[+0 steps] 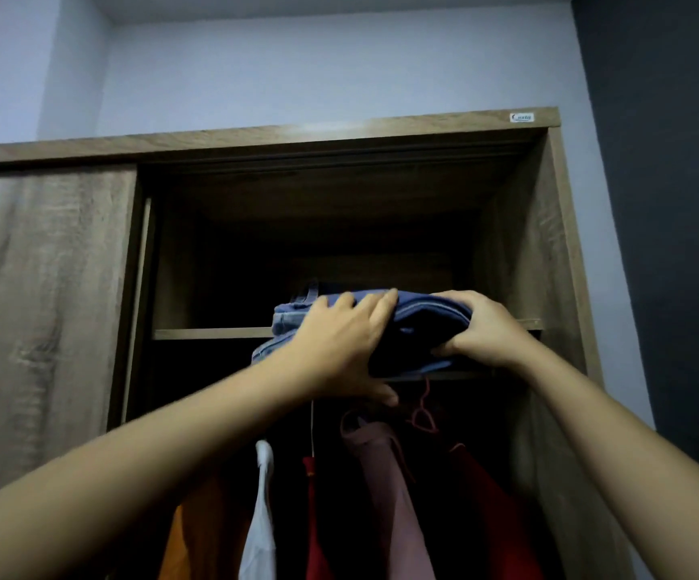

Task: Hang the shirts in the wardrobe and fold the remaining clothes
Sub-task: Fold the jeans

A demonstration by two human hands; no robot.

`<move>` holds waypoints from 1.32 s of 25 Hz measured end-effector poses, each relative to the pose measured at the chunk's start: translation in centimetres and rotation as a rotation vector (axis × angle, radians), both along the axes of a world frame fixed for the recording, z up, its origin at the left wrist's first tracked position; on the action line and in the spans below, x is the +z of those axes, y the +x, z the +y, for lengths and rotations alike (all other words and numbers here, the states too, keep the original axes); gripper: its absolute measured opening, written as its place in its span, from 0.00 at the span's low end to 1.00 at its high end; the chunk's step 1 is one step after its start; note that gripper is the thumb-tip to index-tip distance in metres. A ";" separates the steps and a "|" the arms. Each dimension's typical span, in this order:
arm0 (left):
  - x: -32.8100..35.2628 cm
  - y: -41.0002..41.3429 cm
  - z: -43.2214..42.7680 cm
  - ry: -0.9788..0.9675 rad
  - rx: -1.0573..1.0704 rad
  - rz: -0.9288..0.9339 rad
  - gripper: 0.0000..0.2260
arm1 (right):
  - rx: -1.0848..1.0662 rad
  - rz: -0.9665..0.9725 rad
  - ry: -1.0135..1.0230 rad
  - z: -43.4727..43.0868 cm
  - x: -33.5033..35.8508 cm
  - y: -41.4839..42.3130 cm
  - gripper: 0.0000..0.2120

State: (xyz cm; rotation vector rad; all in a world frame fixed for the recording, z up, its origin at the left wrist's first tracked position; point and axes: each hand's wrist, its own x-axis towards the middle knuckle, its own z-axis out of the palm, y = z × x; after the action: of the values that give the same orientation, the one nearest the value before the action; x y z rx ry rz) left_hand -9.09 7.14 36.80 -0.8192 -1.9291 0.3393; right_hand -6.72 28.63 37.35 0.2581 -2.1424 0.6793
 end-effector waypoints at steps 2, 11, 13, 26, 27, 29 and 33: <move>-2.4 -2.7 -0.2 -0.003 0.039 0.257 0.47 | 0.022 -0.060 -0.024 0.4 0.0 0.1 0.34; -2.6 -6.3 -0.7 0.073 -0.145 0.707 0.17 | -0.690 0.061 0.829 -4.5 -1.3 3.1 0.59; -2.5 -6.4 -1.2 0.095 -0.154 0.712 0.14 | -0.751 0.199 0.919 -5.1 -1.7 1.2 0.50; 5.9 -12.0 5.6 0.065 -0.105 0.528 0.11 | -0.838 0.139 0.992 3.1 5.4 -5.3 0.27; 6.5 -12.5 6.4 0.071 -0.078 0.427 0.14 | -0.851 0.064 0.950 3.7 5.9 -5.9 0.28; 7.2 -13.2 7.7 0.058 -0.041 0.198 0.17 | -0.806 -0.163 0.860 4.5 6.6 -6.9 0.29; 7.3 -14.3 8.7 -0.023 -0.127 -0.122 0.20 | -0.553 -0.515 0.638 5.6 6.8 -6.8 0.30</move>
State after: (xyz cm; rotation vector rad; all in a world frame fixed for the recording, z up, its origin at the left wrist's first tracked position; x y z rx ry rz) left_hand -23.35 15.88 44.09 -0.9927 -1.9776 0.2399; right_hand -13.53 34.19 44.16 -0.2043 -2.7070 -0.3082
